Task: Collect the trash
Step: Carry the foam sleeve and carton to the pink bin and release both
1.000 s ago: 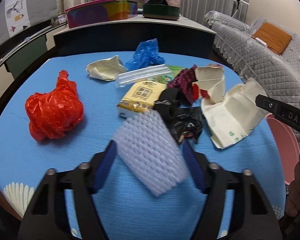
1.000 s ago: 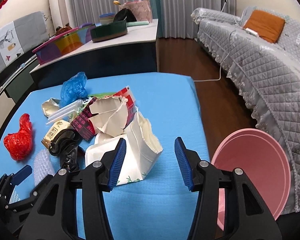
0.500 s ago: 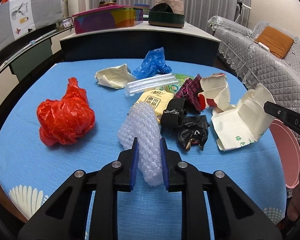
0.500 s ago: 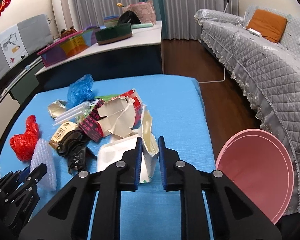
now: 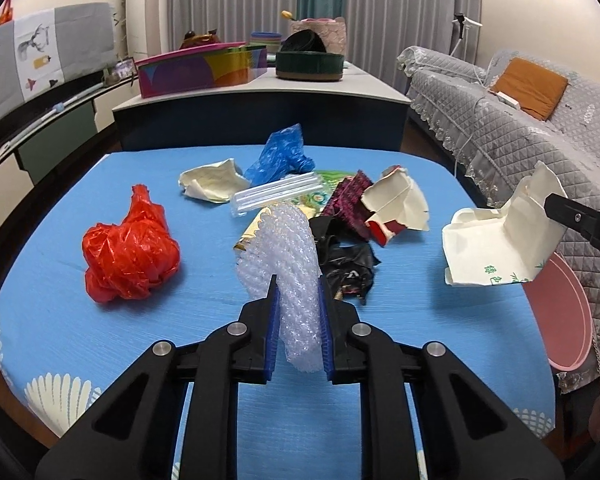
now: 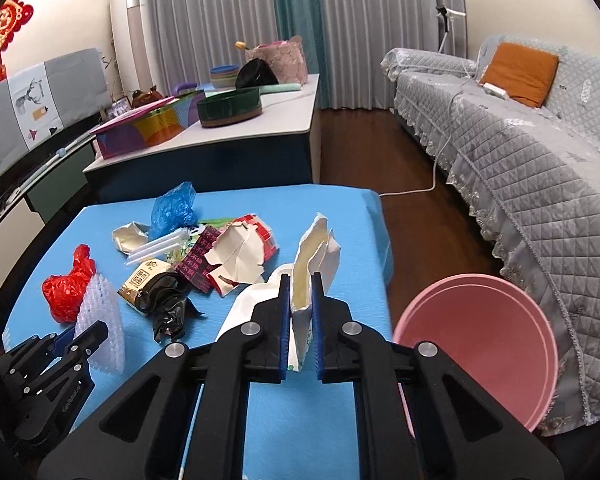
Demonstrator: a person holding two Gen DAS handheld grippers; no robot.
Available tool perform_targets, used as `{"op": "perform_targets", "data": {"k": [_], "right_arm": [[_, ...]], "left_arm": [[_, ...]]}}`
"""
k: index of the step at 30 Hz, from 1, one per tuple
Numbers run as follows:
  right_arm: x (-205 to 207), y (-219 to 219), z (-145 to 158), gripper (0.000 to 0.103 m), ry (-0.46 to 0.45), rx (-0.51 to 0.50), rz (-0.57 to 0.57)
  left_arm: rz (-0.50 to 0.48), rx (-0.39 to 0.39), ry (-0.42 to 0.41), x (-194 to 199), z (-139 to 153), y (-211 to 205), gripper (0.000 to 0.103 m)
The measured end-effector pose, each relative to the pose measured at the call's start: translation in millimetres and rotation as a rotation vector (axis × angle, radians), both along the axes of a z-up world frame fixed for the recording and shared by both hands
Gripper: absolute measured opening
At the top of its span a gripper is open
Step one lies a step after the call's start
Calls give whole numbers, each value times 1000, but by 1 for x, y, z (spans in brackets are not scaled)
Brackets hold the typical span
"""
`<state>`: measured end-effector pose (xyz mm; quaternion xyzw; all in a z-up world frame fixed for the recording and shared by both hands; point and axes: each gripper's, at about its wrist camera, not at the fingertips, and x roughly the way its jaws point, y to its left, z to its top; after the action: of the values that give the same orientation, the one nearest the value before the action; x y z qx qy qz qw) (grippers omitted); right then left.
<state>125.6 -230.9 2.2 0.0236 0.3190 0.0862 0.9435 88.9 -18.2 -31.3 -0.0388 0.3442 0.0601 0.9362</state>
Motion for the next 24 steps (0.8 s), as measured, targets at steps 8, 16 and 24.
{"op": "perform_targets", "data": {"k": [8,16,24], "right_arm": [[-12,-20,9,10,-26,2,-36],[-20,-47,13,10,-36,12,-84],[-27,-77,17,10,-52,-3,-147]], "left_arm": [[-50,11,-39,-8,10,-18,17],[-115,8,-54,-10,16,-40,17],[-200,-7,-41,-5,23,-71,16]]}}
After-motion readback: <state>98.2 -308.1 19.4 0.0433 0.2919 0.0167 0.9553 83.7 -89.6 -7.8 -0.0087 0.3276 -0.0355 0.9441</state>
